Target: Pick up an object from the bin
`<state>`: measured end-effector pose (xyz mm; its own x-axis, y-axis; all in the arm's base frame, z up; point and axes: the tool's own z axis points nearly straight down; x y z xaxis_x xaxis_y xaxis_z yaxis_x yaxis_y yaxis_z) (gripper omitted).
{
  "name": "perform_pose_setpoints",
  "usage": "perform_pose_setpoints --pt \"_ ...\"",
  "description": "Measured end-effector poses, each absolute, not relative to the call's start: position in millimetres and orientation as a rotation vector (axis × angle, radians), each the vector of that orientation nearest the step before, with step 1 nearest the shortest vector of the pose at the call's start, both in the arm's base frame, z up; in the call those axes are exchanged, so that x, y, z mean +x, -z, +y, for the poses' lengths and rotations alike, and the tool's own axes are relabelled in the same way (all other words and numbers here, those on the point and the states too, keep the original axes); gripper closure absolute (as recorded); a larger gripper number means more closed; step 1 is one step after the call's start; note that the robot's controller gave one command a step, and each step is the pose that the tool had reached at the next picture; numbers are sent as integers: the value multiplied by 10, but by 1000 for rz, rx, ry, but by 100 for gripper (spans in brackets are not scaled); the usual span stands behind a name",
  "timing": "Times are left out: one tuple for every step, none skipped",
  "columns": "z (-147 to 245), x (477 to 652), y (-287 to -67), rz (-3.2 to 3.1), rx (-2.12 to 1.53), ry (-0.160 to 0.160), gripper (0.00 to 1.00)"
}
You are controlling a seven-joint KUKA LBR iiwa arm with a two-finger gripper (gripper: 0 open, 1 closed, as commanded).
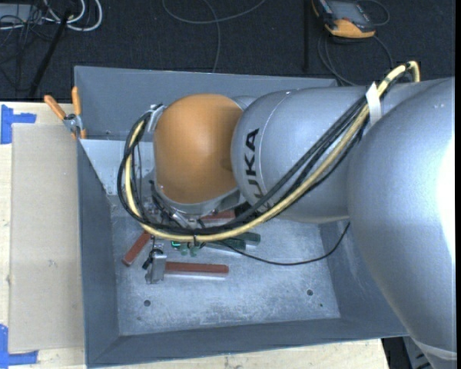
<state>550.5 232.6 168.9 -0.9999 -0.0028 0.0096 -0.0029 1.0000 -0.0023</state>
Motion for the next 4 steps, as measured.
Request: perform_pose_setpoints --pt "2152 5597 -674 -3142 -65 0 0" --pt "2154 5632 -732 -3151 -71 6 100" --pt "2150 5602 -700 -3141 -71 1 0" --pt "1924 5781 -700 -3128 -308 0 0"
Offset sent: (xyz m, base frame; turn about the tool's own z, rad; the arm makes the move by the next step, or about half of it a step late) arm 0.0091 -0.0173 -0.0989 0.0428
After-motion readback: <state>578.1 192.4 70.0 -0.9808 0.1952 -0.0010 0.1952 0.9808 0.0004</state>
